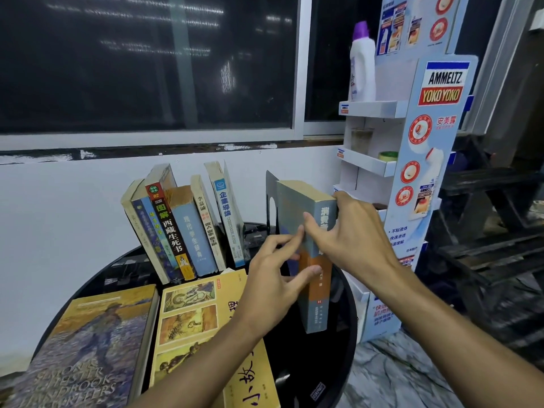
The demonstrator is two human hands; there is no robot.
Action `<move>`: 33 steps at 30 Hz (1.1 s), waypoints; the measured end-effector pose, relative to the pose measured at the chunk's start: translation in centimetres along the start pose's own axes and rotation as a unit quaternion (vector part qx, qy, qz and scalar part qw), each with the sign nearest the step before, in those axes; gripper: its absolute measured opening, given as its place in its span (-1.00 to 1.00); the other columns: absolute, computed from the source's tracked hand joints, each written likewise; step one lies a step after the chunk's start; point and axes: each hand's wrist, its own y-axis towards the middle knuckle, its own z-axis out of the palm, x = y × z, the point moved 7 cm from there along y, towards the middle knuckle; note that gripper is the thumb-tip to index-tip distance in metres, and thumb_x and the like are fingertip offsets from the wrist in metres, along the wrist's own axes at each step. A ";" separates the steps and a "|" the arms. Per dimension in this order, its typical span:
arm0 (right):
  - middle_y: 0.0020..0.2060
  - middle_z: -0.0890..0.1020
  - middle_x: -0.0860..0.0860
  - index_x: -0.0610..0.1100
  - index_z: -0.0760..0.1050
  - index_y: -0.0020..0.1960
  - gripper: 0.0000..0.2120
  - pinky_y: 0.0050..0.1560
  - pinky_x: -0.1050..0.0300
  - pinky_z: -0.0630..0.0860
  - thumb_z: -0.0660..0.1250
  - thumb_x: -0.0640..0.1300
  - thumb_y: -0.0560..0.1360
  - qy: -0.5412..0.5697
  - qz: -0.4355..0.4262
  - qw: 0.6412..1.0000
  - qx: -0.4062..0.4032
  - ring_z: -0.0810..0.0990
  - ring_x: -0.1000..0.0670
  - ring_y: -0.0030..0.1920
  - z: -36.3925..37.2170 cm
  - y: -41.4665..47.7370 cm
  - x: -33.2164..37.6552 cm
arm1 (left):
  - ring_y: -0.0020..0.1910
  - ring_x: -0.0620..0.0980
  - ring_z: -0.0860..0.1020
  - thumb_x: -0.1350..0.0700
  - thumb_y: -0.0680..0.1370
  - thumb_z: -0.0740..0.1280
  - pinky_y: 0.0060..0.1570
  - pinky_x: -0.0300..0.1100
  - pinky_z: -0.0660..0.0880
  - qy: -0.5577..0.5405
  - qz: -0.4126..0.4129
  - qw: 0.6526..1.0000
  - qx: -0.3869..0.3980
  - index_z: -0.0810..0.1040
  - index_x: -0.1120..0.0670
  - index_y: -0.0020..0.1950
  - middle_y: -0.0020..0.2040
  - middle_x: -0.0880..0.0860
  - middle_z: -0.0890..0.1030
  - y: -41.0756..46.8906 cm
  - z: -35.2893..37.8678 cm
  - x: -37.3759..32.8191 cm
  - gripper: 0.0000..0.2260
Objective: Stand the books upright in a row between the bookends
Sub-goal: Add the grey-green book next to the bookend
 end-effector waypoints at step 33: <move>-0.27 0.43 0.06 -0.07 0.31 -0.13 -0.68 -0.41 0.32 0.14 0.38 0.10 0.52 0.070 -0.057 0.992 -0.084 0.37 -0.02 -0.30 5.9 7.3 5.4 | 0.41 0.05 0.44 0.03 0.56 0.42 0.35 0.14 0.44 0.405 -0.039 0.914 0.011 0.30 -0.03 0.54 0.48 -0.01 0.42 12.7 -13.6 6.5 -0.42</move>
